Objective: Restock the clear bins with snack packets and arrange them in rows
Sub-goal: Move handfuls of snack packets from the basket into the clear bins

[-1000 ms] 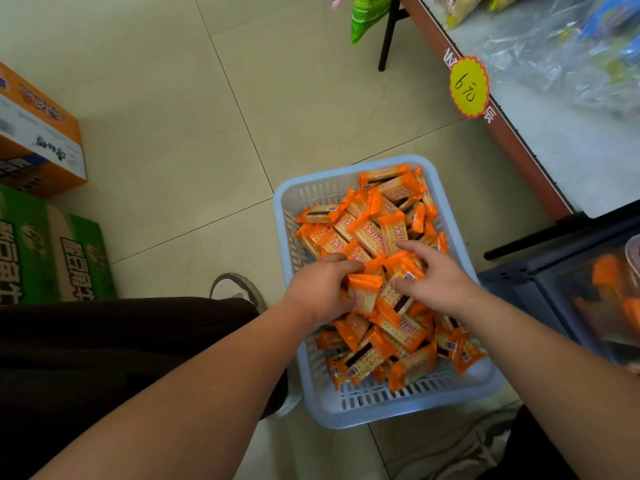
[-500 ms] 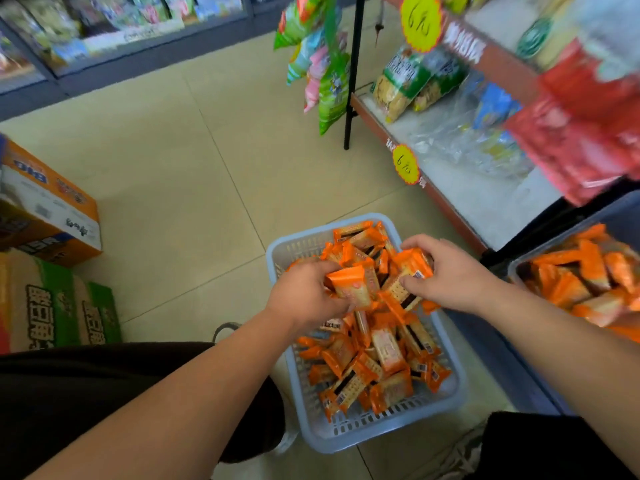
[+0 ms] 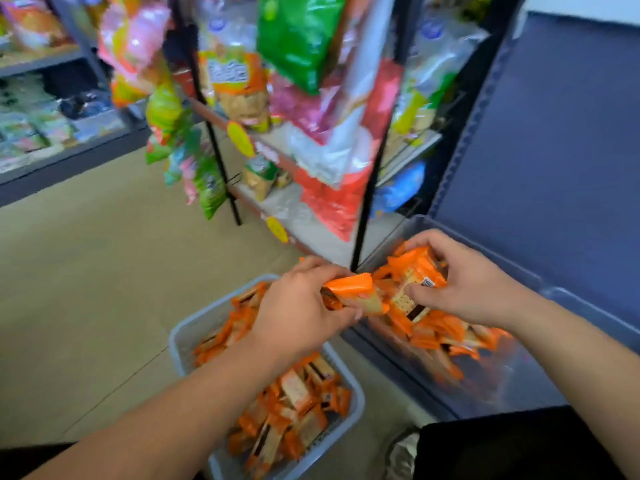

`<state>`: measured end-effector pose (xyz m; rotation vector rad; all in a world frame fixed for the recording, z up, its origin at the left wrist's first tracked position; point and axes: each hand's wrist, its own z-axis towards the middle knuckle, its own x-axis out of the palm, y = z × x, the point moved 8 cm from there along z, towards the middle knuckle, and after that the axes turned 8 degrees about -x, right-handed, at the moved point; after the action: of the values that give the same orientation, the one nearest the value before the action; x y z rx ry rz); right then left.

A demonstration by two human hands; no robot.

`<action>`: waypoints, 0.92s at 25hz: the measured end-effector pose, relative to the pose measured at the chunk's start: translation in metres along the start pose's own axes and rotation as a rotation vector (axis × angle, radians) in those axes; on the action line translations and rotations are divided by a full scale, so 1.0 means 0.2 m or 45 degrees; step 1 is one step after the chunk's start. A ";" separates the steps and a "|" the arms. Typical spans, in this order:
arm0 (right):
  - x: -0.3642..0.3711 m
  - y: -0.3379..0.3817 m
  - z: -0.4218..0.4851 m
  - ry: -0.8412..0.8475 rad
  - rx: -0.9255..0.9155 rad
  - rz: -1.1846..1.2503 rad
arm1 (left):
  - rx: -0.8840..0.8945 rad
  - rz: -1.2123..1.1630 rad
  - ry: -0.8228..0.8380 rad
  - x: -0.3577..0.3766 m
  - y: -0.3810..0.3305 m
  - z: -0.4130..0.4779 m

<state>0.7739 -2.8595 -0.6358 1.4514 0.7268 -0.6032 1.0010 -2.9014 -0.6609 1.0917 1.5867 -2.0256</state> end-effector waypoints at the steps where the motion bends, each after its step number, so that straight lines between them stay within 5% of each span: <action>1: -0.08 -0.09 -0.04 -0.056 0.058 0.021 | 0.038 0.011 0.012 0.07 -0.10 0.06; 13: -0.21 -1.03 -0.07 -0.357 0.722 0.253 | 0.108 0.392 0.177 0.91 -0.53 0.63; 19: -0.27 -1.05 -0.09 -0.388 0.760 0.172 | 0.085 0.196 0.666 1.11 -0.41 0.47; 23: -0.22 -0.98 -0.10 -0.218 0.729 0.038 | 0.152 0.022 0.429 0.98 -0.37 0.39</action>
<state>0.5959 -2.8511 -0.7315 1.8992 0.4080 -0.9509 0.7958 -2.9150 -0.7506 1.5543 1.6154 -2.0284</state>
